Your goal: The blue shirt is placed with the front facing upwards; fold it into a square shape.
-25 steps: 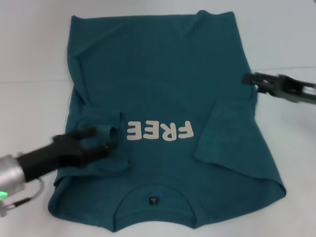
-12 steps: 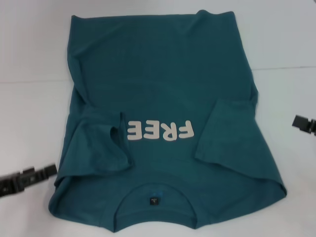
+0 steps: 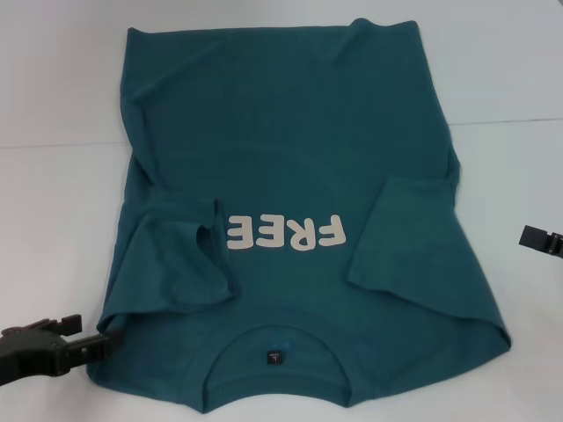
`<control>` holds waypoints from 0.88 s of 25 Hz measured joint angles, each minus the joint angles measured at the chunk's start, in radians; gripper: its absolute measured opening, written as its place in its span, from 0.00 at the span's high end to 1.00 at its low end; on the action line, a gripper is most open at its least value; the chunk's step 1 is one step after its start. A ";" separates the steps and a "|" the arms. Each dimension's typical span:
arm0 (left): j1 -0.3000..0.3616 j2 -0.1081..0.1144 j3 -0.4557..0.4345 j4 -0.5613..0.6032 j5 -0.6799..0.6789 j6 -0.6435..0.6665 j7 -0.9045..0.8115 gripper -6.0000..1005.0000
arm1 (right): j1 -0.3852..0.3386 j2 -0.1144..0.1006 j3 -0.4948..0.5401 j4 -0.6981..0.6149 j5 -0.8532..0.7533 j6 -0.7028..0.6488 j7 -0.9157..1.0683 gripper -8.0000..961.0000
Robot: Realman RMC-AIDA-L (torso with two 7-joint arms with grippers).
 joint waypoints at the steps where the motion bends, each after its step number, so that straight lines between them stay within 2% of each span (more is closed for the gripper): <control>1: 0.001 0.000 0.008 0.000 0.002 -0.014 0.010 0.14 | 0.001 0.000 0.000 0.000 -0.003 0.001 0.000 0.09; 13: 0.002 0.001 0.064 0.017 0.022 -0.090 0.085 0.14 | 0.002 0.010 0.027 0.023 -0.006 0.002 0.007 0.09; 22: -0.001 0.000 0.130 0.035 0.079 -0.219 0.062 0.14 | 0.007 0.010 0.027 0.024 -0.005 0.004 0.007 0.09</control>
